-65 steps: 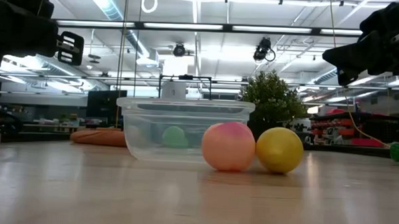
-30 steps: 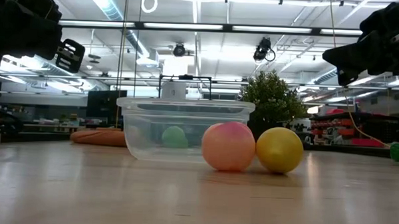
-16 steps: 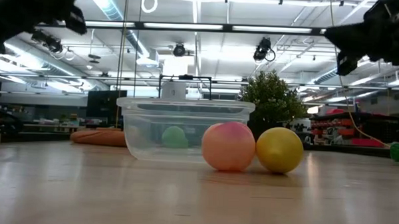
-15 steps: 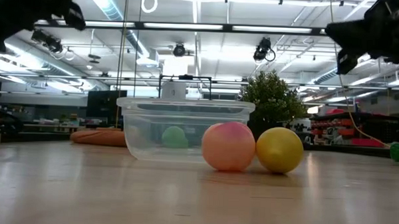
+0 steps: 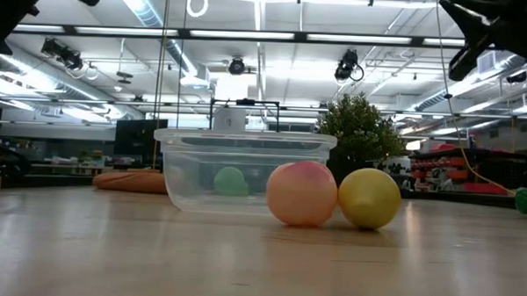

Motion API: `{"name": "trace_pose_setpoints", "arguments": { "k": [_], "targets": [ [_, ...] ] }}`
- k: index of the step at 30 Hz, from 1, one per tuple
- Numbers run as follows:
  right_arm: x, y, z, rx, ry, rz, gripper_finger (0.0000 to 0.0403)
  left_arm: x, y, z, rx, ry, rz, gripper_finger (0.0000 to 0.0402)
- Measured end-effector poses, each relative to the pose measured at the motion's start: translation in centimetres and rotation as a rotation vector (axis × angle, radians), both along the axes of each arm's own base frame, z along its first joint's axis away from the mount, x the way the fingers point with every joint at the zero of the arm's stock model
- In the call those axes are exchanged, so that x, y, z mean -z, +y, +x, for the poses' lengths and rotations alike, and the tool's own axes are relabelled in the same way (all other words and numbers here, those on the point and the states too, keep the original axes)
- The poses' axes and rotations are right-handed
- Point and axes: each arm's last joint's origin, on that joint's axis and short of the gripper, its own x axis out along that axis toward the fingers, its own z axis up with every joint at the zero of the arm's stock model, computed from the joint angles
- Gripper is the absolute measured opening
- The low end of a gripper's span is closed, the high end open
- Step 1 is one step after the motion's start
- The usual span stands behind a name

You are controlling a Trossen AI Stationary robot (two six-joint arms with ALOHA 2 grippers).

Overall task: Pick and placing Produce into tupperware
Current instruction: Put the top yellow lemon into the transparent container

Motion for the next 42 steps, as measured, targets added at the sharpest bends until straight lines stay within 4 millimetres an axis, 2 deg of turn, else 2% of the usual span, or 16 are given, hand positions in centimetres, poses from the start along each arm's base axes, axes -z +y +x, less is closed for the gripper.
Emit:
{"name": "trace_pose_setpoints", "arguments": {
  "k": [4, 7, 11, 15, 19, 24, 27, 33, 38, 42],
  "targets": [
    [-0.2, -0.4, -0.2, 0.019, -0.061, 0.267, 0.0, -0.7, 0.0, -0.8, -0.018, -0.114, -0.015, 0.0016],
    [-0.2, -0.6, -0.2, 0.035, -0.09, 0.385, 0.0, -1.3, 0.1, -1.3, -0.002, -0.168, -0.056, 0.0014],
    [-0.2, -0.7, -0.3, 0.051, -0.106, 0.441, 0.0, -3.1, 0.2, -2.0, -0.034, -0.25, -0.068, 0.0014],
    [-0.2, -0.8, -0.3, 0.058, -0.106, 0.449, 0.0, -4.3, 0.3, -2.2, -0.06, -0.259, -0.109, 0.0014],
    [-0.2, -0.8, -0.3, 0.057, -0.108, 0.449, 0.0, -4.9, 0.5, -1.5, -0.062, -0.15, -0.188, 0.0014],
    [-0.9, -0.8, -0.6, 0.06, -0.153, 0.424, 0.0, -6.0, 1.1, -0.3, -0.097, 0.048, -0.465, 0.0022],
    [-2.3, -0.7, -1.0, 0.089, -0.175, 0.366, 0.0003, -7.4, 1.2, 0.3, -0.11, 0.102, -0.498, 0.0026],
    [-6.6, -0.7, -1.4, 0.169, -0.185, 0.215, 0.0018, -10.7, 1.2, 1.3, -0.138, 0.123, -0.472, 0.0029],
    [-10.8, -0.5, -0.3, 0.171, -0.132, 0.081, 0.0039, -12.9, 1.3, 2.1, -0.136, 0.172, -0.499, 0.003],
    [-14.3, -0.5, 1.3, 0.181, -0.028, -0.041, 0.0057, -14.2, 1.4, 2.9, -0.155, 0.257, -0.526, 0.0036]
  ]
}}
